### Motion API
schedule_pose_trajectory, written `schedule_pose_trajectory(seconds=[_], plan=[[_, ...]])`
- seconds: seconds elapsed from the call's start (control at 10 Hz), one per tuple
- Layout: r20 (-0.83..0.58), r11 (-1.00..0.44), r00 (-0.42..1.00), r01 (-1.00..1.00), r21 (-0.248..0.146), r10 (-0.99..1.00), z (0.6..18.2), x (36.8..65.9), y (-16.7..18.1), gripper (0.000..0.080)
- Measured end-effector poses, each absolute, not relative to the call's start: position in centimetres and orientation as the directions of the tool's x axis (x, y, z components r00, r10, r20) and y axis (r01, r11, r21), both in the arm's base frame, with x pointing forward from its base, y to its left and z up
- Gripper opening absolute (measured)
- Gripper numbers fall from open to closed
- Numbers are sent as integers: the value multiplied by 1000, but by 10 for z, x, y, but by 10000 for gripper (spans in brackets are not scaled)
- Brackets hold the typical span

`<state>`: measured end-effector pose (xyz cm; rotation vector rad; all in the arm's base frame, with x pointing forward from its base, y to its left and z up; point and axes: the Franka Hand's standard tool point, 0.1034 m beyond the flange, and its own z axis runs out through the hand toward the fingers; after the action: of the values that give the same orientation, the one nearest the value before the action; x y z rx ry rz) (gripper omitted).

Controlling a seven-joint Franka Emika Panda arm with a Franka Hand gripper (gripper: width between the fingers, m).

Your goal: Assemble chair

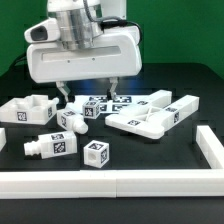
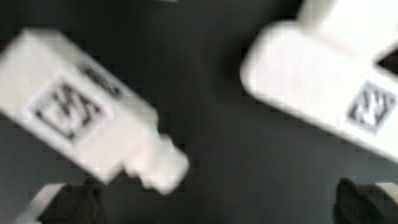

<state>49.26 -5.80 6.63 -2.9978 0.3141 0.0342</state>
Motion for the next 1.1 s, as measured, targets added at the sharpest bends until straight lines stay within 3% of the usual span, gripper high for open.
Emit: schedule_pose_trajectory(seconds=[0.1, 0.5, 0.6, 0.7, 0.9, 1.1], plan=[[-28, -971, 980, -197, -133, -195, 71, 515, -56, 649], [-32, -972, 981, -194, -131, -192, 68, 510, -56, 649], [-67, -967, 978, -208, -145, -200, 72, 524, -58, 649], [-49, -963, 974, -227, -148, -222, 73, 557, -60, 649], [-34, -962, 972, -235, -135, -233, 53, 572, -55, 649], [-35, -963, 973, -233, -136, -230, 53, 572, -55, 649]])
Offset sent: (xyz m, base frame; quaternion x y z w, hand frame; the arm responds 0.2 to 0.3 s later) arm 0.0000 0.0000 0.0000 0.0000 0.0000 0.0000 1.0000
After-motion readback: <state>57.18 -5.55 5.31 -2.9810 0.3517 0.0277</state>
